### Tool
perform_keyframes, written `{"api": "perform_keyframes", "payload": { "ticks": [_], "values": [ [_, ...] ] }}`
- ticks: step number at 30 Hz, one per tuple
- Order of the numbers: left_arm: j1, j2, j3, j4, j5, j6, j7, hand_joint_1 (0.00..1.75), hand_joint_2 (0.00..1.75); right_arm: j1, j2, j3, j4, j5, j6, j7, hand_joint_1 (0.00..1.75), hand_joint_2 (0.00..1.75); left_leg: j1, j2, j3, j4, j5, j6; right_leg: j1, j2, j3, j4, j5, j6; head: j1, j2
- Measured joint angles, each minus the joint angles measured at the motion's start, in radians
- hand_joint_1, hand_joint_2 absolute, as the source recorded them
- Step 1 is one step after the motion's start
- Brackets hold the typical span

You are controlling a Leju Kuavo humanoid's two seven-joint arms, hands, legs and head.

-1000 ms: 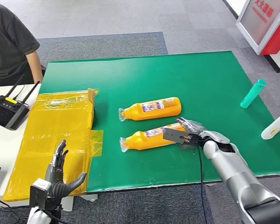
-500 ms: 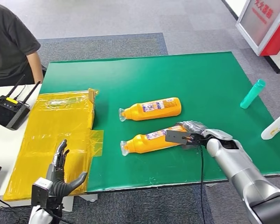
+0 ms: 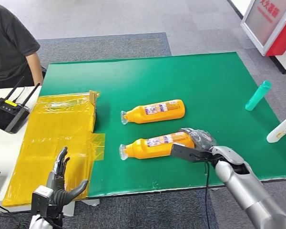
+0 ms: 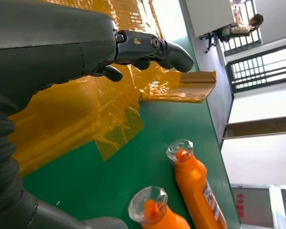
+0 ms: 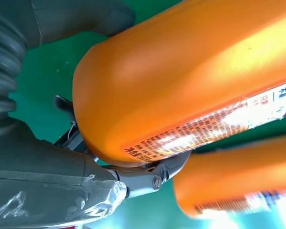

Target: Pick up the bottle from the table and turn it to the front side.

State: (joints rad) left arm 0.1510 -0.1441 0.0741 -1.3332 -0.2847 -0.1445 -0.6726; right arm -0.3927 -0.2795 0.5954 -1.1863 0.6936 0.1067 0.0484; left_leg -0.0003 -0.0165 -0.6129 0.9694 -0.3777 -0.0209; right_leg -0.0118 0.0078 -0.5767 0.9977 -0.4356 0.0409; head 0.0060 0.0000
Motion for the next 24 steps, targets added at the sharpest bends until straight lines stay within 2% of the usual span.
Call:
{"api": "perform_keyframes", "payload": {
  "ticks": [5,10,16,20,24],
  "values": [
    [0.011,-0.007,0.006,-0.012,-0.008,-0.019,0.0,0.0,1.75,0.129,0.027,-0.072,-0.172,-0.003,-0.096,-0.047,1.75,1.75,0.0,0.0,0.0,0.0,0.0,0.0,0.0,0.0,0.0,0.0,-0.001,-0.001,0.0,0.0],
    [0.015,-0.013,0.007,-0.02,-0.005,-0.037,0.0,0.0,1.75,0.224,0.098,-0.144,-0.29,-0.047,-0.17,-0.105,1.75,1.75,0.0,0.0,-0.001,0.0,0.0,0.0,0.0,0.0,0.0,0.0,-0.001,-0.001,0.0,0.0],
    [0.011,-0.017,0.0,-0.02,0.014,-0.06,0.002,0.0,1.75,0.282,0.176,-0.183,-0.34,-0.091,-0.207,-0.149,1.75,1.75,0.0,0.0,-0.001,0.0,0.0,0.0,0.0,0.0,-0.001,0.0,-0.001,-0.001,0.0,0.0],
    [0.007,-0.018,-0.011,-0.02,0.032,-0.079,0.004,0.0,1.75,0.301,0.207,-0.19,-0.347,-0.104,-0.21,-0.162,1.75,1.75,0.0,0.0,-0.001,0.0,0.0,0.0,0.0,0.0,-0.001,0.0,-0.001,-0.001,0.0,0.0],
    [-0.006,-0.018,-0.021,-0.015,0.143,-0.196,0.011,0.0,1.75,0.31,0.24,-0.195,-0.342,-0.14,-0.21,-0.191,1.75,1.75,0.0,0.0,-0.001,0.0,0.0,0.0,0.0,0.0,-0.001,0.0,-0.001,-0.001,0.0,0.0]
  ]
}}
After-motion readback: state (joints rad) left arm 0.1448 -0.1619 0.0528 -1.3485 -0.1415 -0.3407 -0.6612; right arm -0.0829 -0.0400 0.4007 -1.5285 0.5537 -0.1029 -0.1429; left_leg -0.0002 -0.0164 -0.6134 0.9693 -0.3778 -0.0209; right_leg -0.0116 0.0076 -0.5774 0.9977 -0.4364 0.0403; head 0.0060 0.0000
